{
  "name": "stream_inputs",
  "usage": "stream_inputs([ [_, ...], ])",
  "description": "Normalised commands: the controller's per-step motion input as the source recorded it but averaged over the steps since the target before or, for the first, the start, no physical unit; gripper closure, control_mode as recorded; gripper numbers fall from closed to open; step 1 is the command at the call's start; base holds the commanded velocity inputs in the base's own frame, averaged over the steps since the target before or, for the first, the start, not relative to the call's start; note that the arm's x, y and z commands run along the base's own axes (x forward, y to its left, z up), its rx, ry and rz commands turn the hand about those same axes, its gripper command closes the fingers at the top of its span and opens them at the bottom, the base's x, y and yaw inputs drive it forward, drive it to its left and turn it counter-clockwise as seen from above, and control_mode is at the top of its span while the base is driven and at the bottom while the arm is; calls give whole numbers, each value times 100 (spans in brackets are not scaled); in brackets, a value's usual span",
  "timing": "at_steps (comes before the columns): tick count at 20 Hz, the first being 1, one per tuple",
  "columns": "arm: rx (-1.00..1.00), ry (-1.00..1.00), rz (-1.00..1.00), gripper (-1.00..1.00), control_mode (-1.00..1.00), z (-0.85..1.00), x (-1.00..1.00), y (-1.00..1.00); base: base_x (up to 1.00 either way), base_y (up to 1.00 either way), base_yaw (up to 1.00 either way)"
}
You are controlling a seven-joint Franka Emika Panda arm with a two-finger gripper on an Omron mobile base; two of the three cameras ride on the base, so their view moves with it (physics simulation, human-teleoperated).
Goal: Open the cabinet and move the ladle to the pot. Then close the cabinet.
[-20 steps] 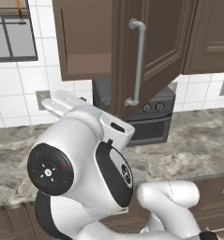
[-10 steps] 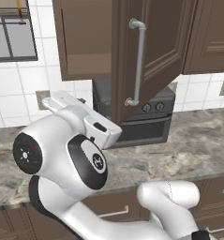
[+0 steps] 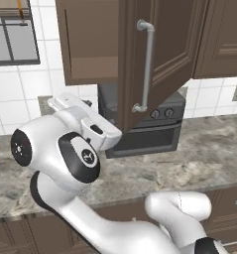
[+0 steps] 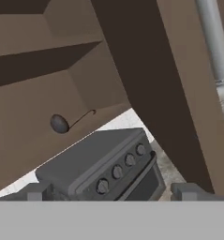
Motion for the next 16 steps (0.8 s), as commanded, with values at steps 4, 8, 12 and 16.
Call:
stream_inputs([
  [4, 0, -2, -16, -100, -100, 0, 13, -1, 0, 0, 0],
  [8, -1, -5, -19, -100, -100, 0, 0, -14, 0, 0, 0],
  [12, -3, -6, -21, -100, -100, 0, 0, -29, 0, 0, 0],
  [16, -3, -3, -19, -100, -100, 5, 0, -41, 0, 0, 0],
])
